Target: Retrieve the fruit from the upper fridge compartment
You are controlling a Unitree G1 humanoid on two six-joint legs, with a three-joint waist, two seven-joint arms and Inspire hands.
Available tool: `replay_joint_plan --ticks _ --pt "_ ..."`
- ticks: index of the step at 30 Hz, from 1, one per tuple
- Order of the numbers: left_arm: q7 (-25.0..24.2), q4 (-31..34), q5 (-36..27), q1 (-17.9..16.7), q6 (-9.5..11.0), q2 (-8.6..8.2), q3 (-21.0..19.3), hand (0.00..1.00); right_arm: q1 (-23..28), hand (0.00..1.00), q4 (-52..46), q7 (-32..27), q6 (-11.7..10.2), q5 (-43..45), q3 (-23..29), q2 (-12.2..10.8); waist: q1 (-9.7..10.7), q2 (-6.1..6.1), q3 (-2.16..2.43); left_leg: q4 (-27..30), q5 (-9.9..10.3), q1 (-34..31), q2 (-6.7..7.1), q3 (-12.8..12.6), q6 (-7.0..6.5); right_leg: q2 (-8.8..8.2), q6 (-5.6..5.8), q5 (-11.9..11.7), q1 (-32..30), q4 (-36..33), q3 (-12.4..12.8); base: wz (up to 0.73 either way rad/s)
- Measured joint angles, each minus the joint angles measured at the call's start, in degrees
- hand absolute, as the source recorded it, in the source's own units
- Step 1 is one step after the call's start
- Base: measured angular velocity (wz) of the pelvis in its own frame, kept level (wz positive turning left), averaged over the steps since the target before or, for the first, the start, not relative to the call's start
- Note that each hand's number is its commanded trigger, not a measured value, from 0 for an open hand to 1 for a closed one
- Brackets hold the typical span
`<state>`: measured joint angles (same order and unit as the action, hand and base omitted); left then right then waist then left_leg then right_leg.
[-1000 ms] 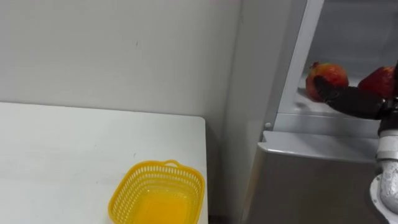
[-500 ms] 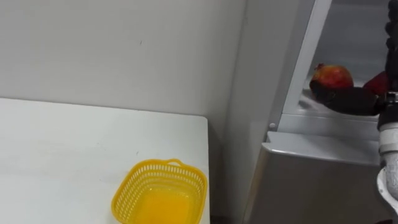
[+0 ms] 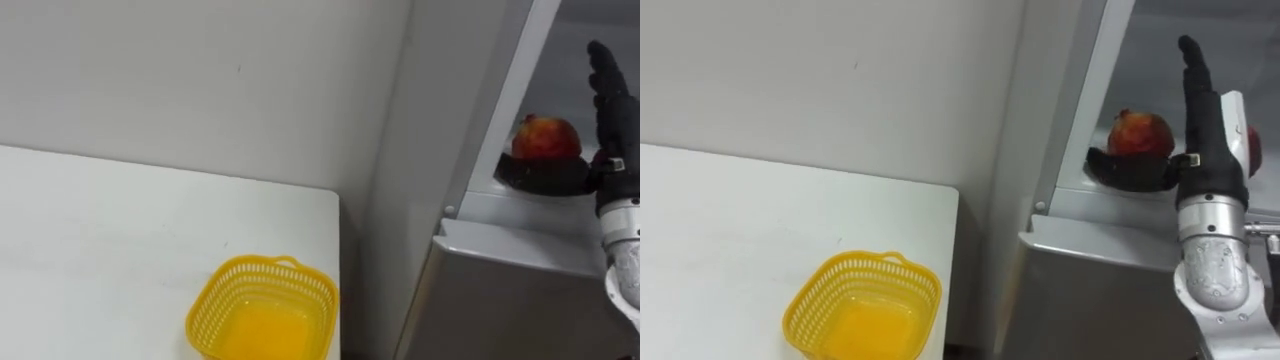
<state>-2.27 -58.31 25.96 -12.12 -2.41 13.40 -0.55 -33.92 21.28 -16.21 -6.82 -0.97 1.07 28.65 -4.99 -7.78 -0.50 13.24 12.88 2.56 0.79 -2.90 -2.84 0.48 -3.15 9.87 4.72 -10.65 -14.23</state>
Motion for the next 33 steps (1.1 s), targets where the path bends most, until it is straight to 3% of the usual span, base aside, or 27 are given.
replay_joint_plan --ticks 6,15,19,25,33 --pt "-0.78 0.36 -0.04 -0.02 -0.55 0.36 0.01 0.0 -1.21 0.0 1.57 3.31 0.76 -3.04 -2.07 1.6 -0.12 -0.08 0.07 0.34 -0.02 -0.07 0.05 0.26 0.0 -0.06 -0.01 0.0 0.14 -0.1 -0.04 0.02" --pt "-0.51 0.44 0.02 0.1 -2.11 1.26 0.02 0.0 -5.25 0.0 10.04 9.61 2.08 -8.46 -2.46 1.61 -0.12 -0.1 0.39 0.35 -0.06 0.58 0.03 0.19 0.04 -0.05 -0.03 -0.02 0.84 -0.03 -0.25 0.0" --pt "-0.53 0.41 0.01 0.12 -3.07 1.24 0.04 0.0 -5.37 0.0 12.38 11.88 2.83 -11.02 -2.69 1.61 -0.09 0.03 0.36 0.29 -0.04 1.22 0.03 0.06 0.03 -0.08 -0.03 -0.02 1.43 -0.03 -0.23 0.0" --pt "-0.61 0.41 -0.23 -0.06 -3.99 1.23 -0.11 0.0 -5.45 0.0 13.4 13.97 3.22 -12.14 -2.9 1.71 0.0 0.91 0.8 0.38 -0.05 1.41 0.04 0.04 0.03 -0.14 -0.03 -0.03 1.73 0.0 -0.33 0.0" --pt "-0.35 0.43 -0.51 0.01 -4.78 1.23 -0.4 0.0 -5.68 0.0 14.74 18.45 4.35 -17.16 -2.89 3.68 0.21 0.97 0.79 0.37 -0.07 1.76 0.17 0.13 0.0 -0.23 -0.02 0.02 2.8 1.0 -1.02 0.02"
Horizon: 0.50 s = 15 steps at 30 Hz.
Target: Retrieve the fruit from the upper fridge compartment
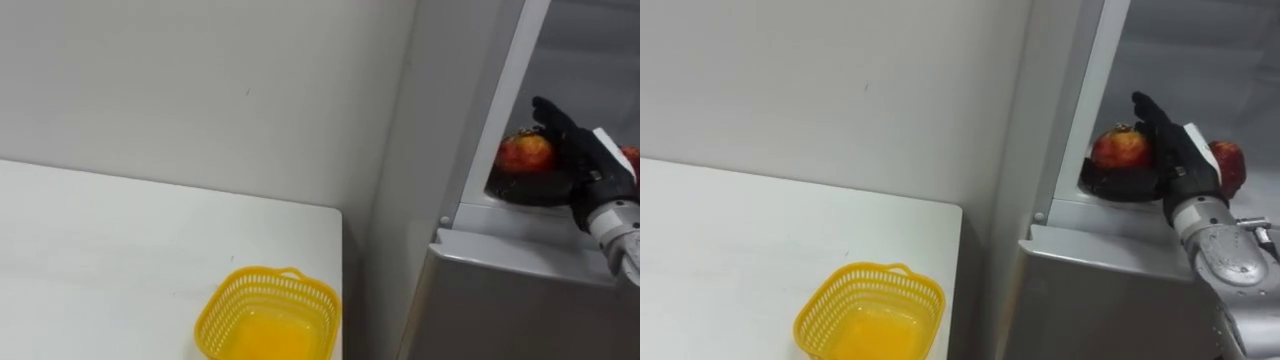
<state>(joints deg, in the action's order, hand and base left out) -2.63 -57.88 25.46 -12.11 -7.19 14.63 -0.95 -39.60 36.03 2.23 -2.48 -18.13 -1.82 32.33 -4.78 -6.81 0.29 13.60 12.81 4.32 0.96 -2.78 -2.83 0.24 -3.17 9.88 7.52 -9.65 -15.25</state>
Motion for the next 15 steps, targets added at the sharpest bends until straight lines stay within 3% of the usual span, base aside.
replay_joint_plan --ticks 13,14,15 --pt "0.9 0.09 -0.07 0.47 -0.18 0.02 0.01 0.0 -2.27 0.0 4.01 6.98 0.86 -4.15 -0.41 1.85 0.01 -0.69 -0.28 -0.08 0.01 0.28 0.02 0.06 0.0 0.01 -0.01 0.11 -0.28 0.1 0.2 0.0" --pt "0.9 0.09 -0.07 0.54 -0.33 0.02 0.02 0.0 -2.27 0.08 4.01 7.24 0.93 -4.23 -0.37 1.95 0.06 -0.81 -0.35 -0.09 0.01 0.26 0.02 0.04 0.0 0.02 -0.02 0.11 -0.31 0.11 0.2 0.0" --pt "0.9 0.09 -0.08 0.58 -0.39 0.03 0.02 0.0 -2.27 0.33 4.0 7.32 0.97 -4.36 -0.37 2.01 0.08 -0.88 -0.39 -0.1 0.01 0.25 0.01 0.04 0.0 0.03 -0.02 0.11 -0.33 0.12 0.19 0.0"
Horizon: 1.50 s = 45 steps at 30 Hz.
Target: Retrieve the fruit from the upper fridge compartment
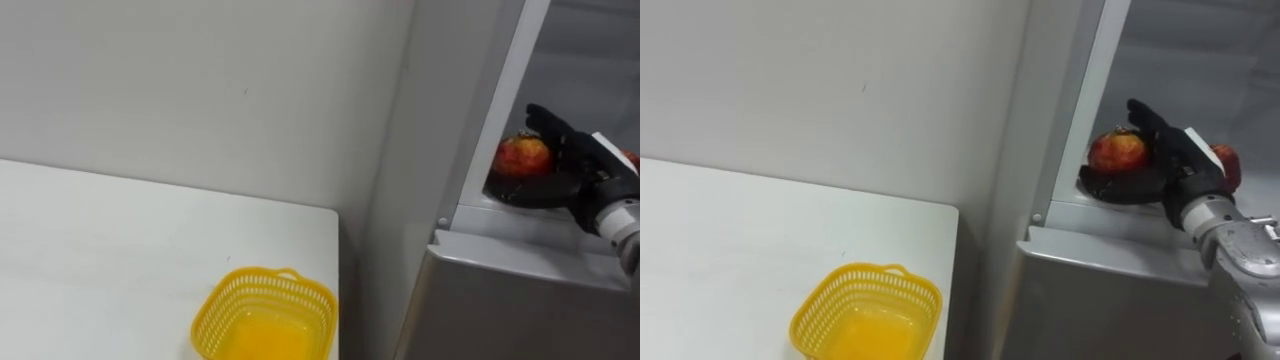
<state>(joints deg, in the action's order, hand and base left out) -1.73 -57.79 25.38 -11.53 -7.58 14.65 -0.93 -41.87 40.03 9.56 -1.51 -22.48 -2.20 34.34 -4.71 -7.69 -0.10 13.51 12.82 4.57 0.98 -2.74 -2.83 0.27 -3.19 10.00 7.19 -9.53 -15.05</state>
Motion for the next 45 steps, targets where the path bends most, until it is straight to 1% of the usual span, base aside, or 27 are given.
replay_joint_plan --ticks 1,3,4,10,13,26,28,29,30,33,35,36,38,40,43,45 --pt "0.0 0.0 0.0 0.09 -0.02 0.01 0.01 0.0 0.0 0.52 0.0 0.23 0.13 -0.28 0.0 0.14 0.0 -0.13 -0.07 -0.01 0.0 -0.03 0.0 -0.01 0.0 0.0 -0.01 0.01 -0.03 0.01 0.0 0.0" --pt "0.0 0.0 0.0 0.19 -0.03 0.01 0.04 0.0 0.0 0.83 0.0 0.72 0.4 -0.49 0.01 0.46 0.01 -0.26 -0.07 -0.03 0.01 -0.09 0.0 -0.05 0.01 0.0 -0.01 0.01 -0.17 0.01 0.04 0.0" --pt "0.0 0.0 0.0 0.21 -0.04 0.0 0.05 0.0 0.0 1.0 0.0 0.78 0.39 -0.5 0.02 0.48 0.01 -0.26 -0.07 -0.03 0.01 -0.1 0.0 -0.08 0.0 0.0 -0.01 0.01 -0.19 0.01 0.06 0.0" --pt "0.0 0.0 -0.01 0.27 -0.24 0.02 0.05 0.0 0.0 1.0 0.0 1.04 1.23 -0.53 0.13 1.01 0.08 -0.28 -0.05 -0.02 0.01 -0.1 -0.04 -0.17 0.01 0.04 -0.01 0.01 -0.27 0.0 0.12 0.0" --pt "0.0 0.0 -0.01 0.43 -0.69 0.02 0.05 0.0 0.0 1.0 0.0 1.08 1.55 -0.93 0.11 1.4 0.07 -0.29 -0.03 -0.01 0.01 -0.08 -0.05 -0.18 0.01 0.05 -0.01 0.01 -0.27 0.0 0.12 0.0" --pt "0.0 -0.01 -0.01 0.53 -1.14 0.04 0.08 0.0 0.0 1.0 -0.04 1.31 1.59 -1.48 0.21 1.66 -0.02 -0.32 0.07 0.02 0.01 -0.06 -0.08 -0.22 0.01 0.06 -0.02 0.0 -0.31 -0.05 0.15 0.0" --pt "0.0 -0.01 0.0 0.56 -1.2 0.04 0.04 0.0 0.0 1.0 -0.2 1.31 1.64 -1.5 0.21 1.72 -0.01 -0.32 0.26 0.01 0.01 -0.29 -0.08 -0.23 0.01 0.06 -0.02 0.0 -0.52 -0.08 0.19 0.0" --pt "-0.04 -0.01 0.0 0.55 -1.28 0.04 0.04 0.0 -0.01 1.0 -0.2 1.42 1.72 -1.55 0.18 1.74 -0.02 -0.31 0.71 0.02 0.0 -0.52 -0.09 -0.27 0.01 0.06 -0.03 -0.01 -0.7 -0.12 0.22 0.0" --pt "-0.04 0.0 0.02 0.65 -1.28 0.05 0.01 0.0 -0.01 1.0 -0.2 1.43 1.8 -1.48 0.16 1.75 -0.15 -0.28 0.82 0.09 -0.01 -0.39 -0.13 -0.36 0.01 0.07 -0.06 -0.03 -0.76 -0.22 0.38 -0.04" --pt "-0.03 0.0 0.01 0.65 -1.29 0.05 0.09 0.0 -0.01 1.0 -0.23 1.34 1.84 -1.36 -0.42 1.73 -0.31 -0.23 0.78 -0.37 -0.02 0.11 -0.22 -0.73 0.03 0.15 -0.07 -0.05 -0.6 -0.24 0.65 -0.07" --pt "0.02 0.0 -0.09 0.47 -1.47 0.05 0.27 0.0 -0.01 1.0 -0.58 0.79 1.85 -1.53 -1.09 1.4 -0.66 -0.22 0.76 -1.33 -0.05 0.81 -0.37 -1.55 0.08 0.23 -0.08 -0.06 -0.2 -0.35 0.83 -0.15" --pt "0.02 0.07 -0.1 0.48 -1.62 0.05 0.41 0.0 -0.01 1.0 -0.84 0.63 1.97 -1.54 -1.25 1.36 -0.72 -0.21 0.75 -1.46 -0.05 0.93 -0.41 -1.73 0.08 0.23 -0.08 -0.06 -0.2 -0.39 0.84 -0.12" --pt "0.0 0.93 0.0 0.5 -1.87 0.04 0.44 0.0 -0.01 1.0 -3.27 0.29 2.9 -1.74 -2.02 1.3 -0.61 -0.17 0.71 -1.76 -0.09 0.97 -0.42 -2.0 0.14 0.28 -0.09 -0.07 -0.37 -0.42 1.35 -0.1" --pt "0.02 1.05 0.02 0.79 -1.86 0.08 0.43 0.0 -0.01 1.0 -4.65 -0.5 2.92 -1.59 -3.29 1.29 -0.63 -0.14 0.68 -1.85 -0.09 1.08 -0.47 -2.24 0.14 0.36 -0.1 -0.08 -0.36 -0.38 1.73 -0.07" --pt "-0.04 1.02 -0.08 1.18 -1.86 0.1 0.44 0.0 0.0 1.0 -5.83 -1.31 3.28 -1.55 -3.36 1.2 -0.58 -0.02 0.56 -2.04 -0.08 1.07 -0.53 -2.56 0.14 0.45 -0.12 -0.14 -0.58 -0.38 2.14 -0.07" --pt "-0.05 0.98 -0.03 1.76 -1.97 0.08 1.31 0.0 0.01 1.0 -7.96 -3.35 3.75 -0.78 -3.33 0.96 -0.44 0.59 0.13 -2.09 -0.08 1.01 -0.51 -2.59 0.14 0.45 -0.09 -0.17 -0.79 -0.42 2.31 0.0"
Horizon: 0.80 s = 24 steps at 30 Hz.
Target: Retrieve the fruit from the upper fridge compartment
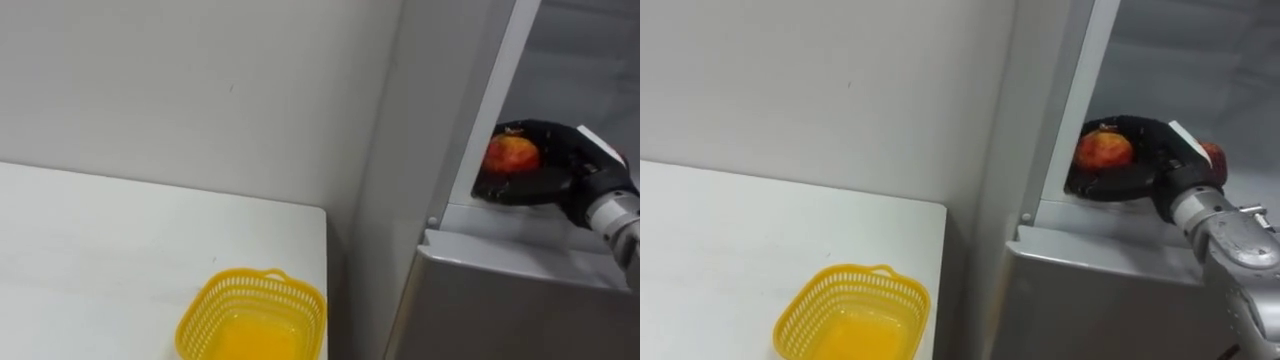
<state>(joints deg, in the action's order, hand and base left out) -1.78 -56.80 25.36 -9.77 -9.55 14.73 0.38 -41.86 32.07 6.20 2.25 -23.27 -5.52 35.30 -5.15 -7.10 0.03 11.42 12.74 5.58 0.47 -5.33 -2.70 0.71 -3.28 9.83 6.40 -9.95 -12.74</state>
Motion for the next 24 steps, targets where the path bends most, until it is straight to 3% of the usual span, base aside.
replay_joint_plan --ticks 3,7,16,20,24 --pt "-0.01 0.07 0.11 0.29 0.01 -0.18 0.4 0.0 0.44 1.0 -4.67 -2.37 0.25 2.58 0.27 -1.13 0.67 0.68 -0.19 -0.12 0.0 -0.42 -0.02 -0.22 0.0 0.03 0.0 -0.01 -0.59 -0.08 0.18 -0.05" --pt "0.45 0.19 -0.01 0.26 0.41 -0.63 0.34 0.0 4.01 1.0 -10.57 -5.74 0.28 4.36 2.94 -3.85 0.64 1.59 0.24 -0.14 -0.04 -0.34 -0.13 -0.68 0.04 0.2 0.0 -0.01 -0.83 -0.04 0.73 -0.06" --pt "4.27 -0.8 -1.02 0.26 1.39 -1.09 1.54 0.0 11.89 1.0 -23.87 -17.91 0.32 10.75 3.54 -9.14 0.7 2.53 0.26 -0.27 -0.08 0.06 -0.23 -1.18 0.11 0.39 0.0 -0.01 -0.88 0.21 1.43 -0.04" --pt "5.84 -2.35 -0.95 0.29 1.5 -2.03 1.63 0.0 14.09 1.0 -27.86 -21.54 0.33 15.84 3.59 -12.61 0.94 3.58 0.28 -0.55 -0.07 0.09 -0.34 -2.08 0.12 0.41 0.0 -0.01 -0.93 0.03 1.57 -0.05" --pt "6.05 -2.94 -1.03 0.05 1.63 -2.6 2.61 0.0 18.85 1.0 -36.13 -24.41 0.34 22.46 3.52 -14.27 0.74 4.13 0.17 -0.67 -0.06 -0.05 -0.45 -2.14 0.14 0.45 -0.09 -0.06 -1.59 -0.28 1.56 -0.04"
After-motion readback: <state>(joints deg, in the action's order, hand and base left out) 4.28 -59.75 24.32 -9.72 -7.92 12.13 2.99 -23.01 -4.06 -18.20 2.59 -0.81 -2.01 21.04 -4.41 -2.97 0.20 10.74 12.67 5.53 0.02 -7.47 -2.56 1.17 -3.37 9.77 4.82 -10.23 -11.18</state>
